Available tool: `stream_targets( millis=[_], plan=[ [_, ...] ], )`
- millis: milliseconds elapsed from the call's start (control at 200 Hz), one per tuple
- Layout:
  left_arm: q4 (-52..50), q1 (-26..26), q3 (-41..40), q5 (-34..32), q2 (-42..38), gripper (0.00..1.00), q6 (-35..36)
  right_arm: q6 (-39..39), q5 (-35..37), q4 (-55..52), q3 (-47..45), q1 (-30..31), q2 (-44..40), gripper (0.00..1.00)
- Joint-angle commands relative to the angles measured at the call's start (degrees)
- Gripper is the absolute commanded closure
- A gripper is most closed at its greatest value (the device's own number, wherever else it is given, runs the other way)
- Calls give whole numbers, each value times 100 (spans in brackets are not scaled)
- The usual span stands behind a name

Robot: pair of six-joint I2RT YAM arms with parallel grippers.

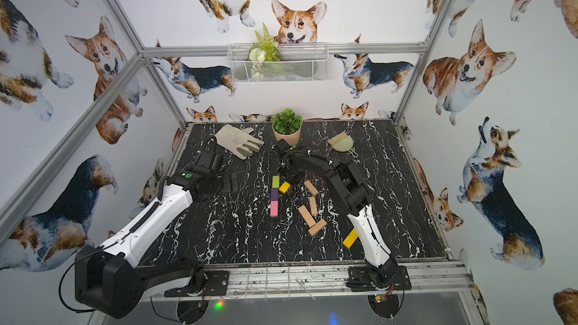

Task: Assemble the letter k with building blocks
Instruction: Assemble the building block at the center of the board.

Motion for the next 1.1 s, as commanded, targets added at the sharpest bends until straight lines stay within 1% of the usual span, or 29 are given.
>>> stream_targets(
  millis=[0, 45, 120, 210, 395, 510, 695, 1051, 1096],
  plan=[
    [7, -1, 22, -56, 14, 4, 44, 642, 78, -83, -11, -10, 14, 91],
    [7, -7, 22, -56, 17, 4, 39, 654, 83, -109, -12, -7, 14, 86],
    [5, -3, 18, -65, 17, 4, 45, 662, 98, -130, -28, -10, -6, 85],
    [7, -1, 22, -74, 17, 4, 35, 655, 106, -101, -93, -6, -47, 78],
    [7, -7, 14, -69, 20, 4, 38, 686, 67, 58, -261, -9, -121, 71],
    [5, 0, 22, -76, 25, 4, 40, 724, 37, 131, -317, -8, -148, 69],
    [2, -5, 22, -100, 25, 4, 38, 759, 0, 277, -390, -10, -196, 62],
    [-2, -1, 16, -116, 17, 4, 39, 866, 49, 502, -608, -9, -359, 55],
    [-2, 1, 14, -124, 12, 4, 48, 860, 54, 561, -642, -10, -402, 47]
  ],
)
